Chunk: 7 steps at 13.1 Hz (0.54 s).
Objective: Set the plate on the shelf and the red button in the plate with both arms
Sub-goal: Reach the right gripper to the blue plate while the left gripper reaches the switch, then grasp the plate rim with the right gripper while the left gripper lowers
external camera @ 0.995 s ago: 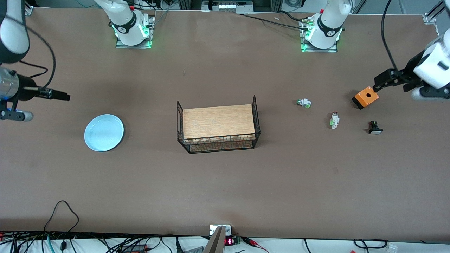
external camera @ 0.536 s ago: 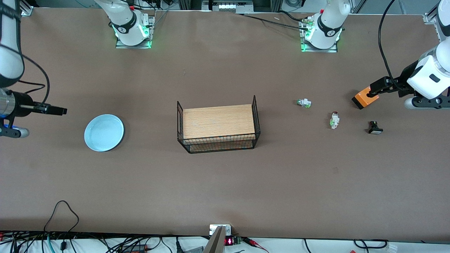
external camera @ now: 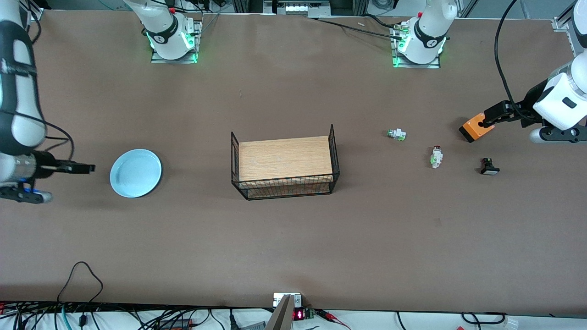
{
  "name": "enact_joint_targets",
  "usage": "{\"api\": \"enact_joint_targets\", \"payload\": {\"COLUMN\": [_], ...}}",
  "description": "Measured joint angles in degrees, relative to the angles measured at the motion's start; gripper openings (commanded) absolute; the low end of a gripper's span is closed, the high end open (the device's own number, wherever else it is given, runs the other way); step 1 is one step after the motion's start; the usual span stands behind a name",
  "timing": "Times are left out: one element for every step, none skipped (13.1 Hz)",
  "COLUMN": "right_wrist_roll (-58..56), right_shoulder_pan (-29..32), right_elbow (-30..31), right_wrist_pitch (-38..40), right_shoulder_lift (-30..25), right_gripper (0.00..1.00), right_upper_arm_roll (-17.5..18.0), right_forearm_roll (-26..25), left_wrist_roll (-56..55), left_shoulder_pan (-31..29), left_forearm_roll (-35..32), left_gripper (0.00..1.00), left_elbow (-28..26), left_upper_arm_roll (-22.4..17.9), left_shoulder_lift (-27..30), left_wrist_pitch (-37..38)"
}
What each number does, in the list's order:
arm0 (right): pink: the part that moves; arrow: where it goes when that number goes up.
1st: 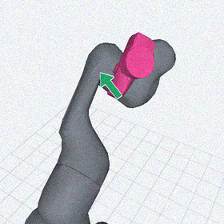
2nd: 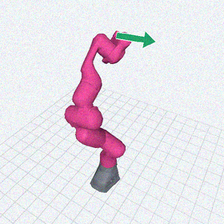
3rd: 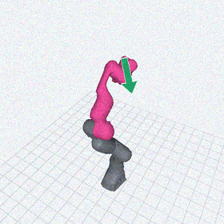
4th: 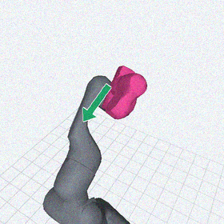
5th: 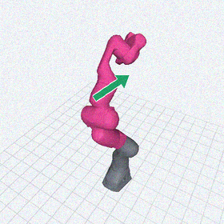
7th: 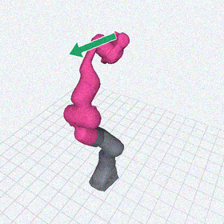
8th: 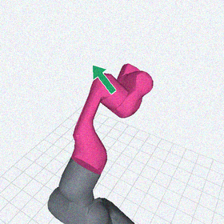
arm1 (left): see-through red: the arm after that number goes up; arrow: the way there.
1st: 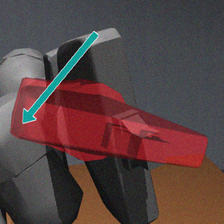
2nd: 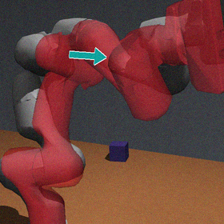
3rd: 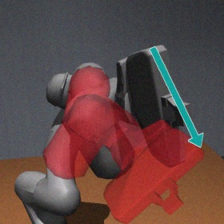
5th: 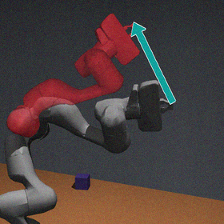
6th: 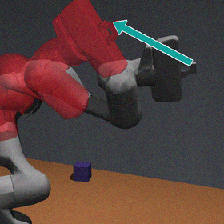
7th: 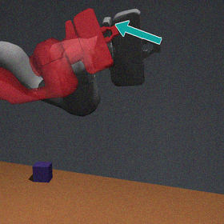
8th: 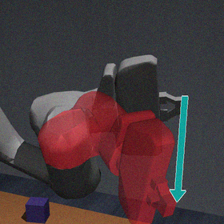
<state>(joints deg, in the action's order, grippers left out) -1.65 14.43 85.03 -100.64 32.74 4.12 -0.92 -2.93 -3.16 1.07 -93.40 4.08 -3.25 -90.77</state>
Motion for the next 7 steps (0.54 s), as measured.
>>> {"api": "enact_joint_targets", "payload": {"right_wrist_roll": [0.0, 0.0, 0.0, 0.0, 0.0, -0.2, -0.6], "right_shoulder_pan": [-0.3, -0.4, -0.7, -1.2, -1.5, -1.6, -1.6], "right_elbow": [0.0, -0.1, -0.2, -0.3, -0.3, -0.4, -0.4], "right_wrist_pitch": [-1.6, -2.9, -4.1, -5.2, -6.1, -6.8, -7.2], "right_shoulder_lift": [2.0, 3.7, 5.1, 6.2, 7.2, 7.9, 8.6], "right_gripper": [1.0, 1.0, 1.0, 1.0, 1.0, 1.0, 1.0], "right_upper_arm_roll": [0.2, 0.3, 0.4, 0.4, 0.4, 0.4, 0.4], "right_forearm_roll": [0.0, 0.0, 0.0, 0.0, 0.0, 0.0, 0.0], "left_wrist_roll": [0.0, 0.0, 0.0, 0.0, 0.0, 0.0, 0.0], "left_shoulder_pan": [0.0, 0.0, 0.0, 0.0, 0.1, 0.2, 0.3], "left_forearm_roll": [0.0, 0.0, 0.0, 0.0, 0.0, 0.0, 0.0], "left_gripper": [1.0, 1.0, 1.0, 1.0, 1.0, 1.0, 1.0], "left_elbow": [0.0, 0.0, 0.0, 0.0, 0.0, 0.0, 0.0], "left_upper_arm_roll": [0.0, 0.0, 0.0, 0.1, 0.1, 0.2, 0.3], "left_shoulder_lift": [-0.4, -0.8, -1.1, -1.4, -1.7, -1.9, -2.0], "left_wrist_pitch": [0.0, 0.0, 0.0, 0.0, 0.0, 0.0, 0.0]}}
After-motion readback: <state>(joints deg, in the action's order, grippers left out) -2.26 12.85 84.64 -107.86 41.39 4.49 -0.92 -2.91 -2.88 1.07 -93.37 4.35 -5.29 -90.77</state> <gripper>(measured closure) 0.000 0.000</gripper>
